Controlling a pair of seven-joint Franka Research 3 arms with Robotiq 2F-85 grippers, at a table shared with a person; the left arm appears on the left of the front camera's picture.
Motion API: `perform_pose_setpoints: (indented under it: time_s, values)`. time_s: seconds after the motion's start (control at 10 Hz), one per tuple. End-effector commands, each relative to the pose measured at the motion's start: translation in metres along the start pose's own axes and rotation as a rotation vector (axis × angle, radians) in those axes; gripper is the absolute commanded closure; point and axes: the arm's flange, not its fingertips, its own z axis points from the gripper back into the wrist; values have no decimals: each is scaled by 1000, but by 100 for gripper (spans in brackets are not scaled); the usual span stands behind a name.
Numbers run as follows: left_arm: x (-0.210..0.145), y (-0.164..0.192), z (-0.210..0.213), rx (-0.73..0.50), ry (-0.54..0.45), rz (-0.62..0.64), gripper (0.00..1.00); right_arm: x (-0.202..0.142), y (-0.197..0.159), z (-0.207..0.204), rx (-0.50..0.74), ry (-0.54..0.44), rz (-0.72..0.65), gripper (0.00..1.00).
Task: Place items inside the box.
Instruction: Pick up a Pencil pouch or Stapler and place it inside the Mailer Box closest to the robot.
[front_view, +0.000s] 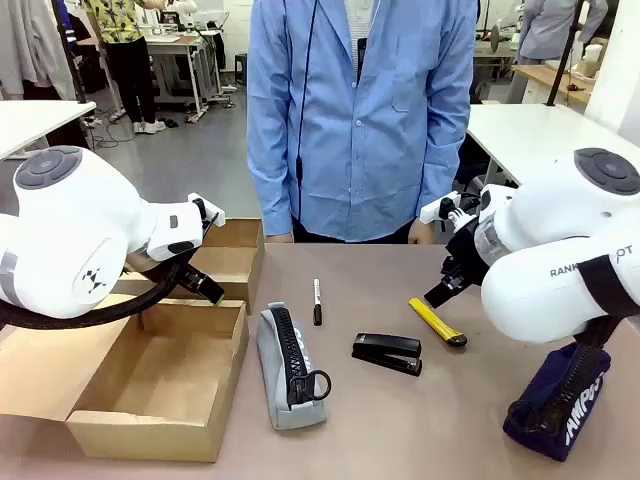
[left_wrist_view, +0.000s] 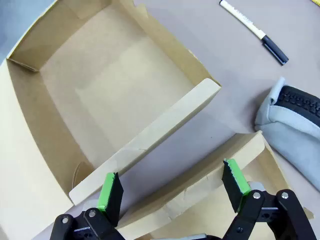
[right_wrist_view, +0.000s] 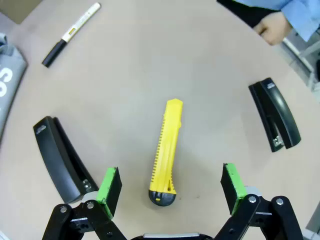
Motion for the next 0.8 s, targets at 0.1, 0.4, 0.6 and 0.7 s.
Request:
perform_pose_setpoints:
  time_s: [0.1, 0.4, 0.6, 0.7]
  values:
    - [0, 0, 0, 0, 0, 0, 0, 0, 0, 0, 0, 0, 0, 0]
    - [0, 0, 0, 0, 0, 0, 0, 0, 0, 0, 0, 0, 0, 0]
    - [0, 0, 0, 0, 0, 0, 0, 0, 0, 0, 0, 0, 0, 0]
    - [0, 0, 0, 0, 0, 0, 0, 0, 0, 0, 0, 0, 0, 0]
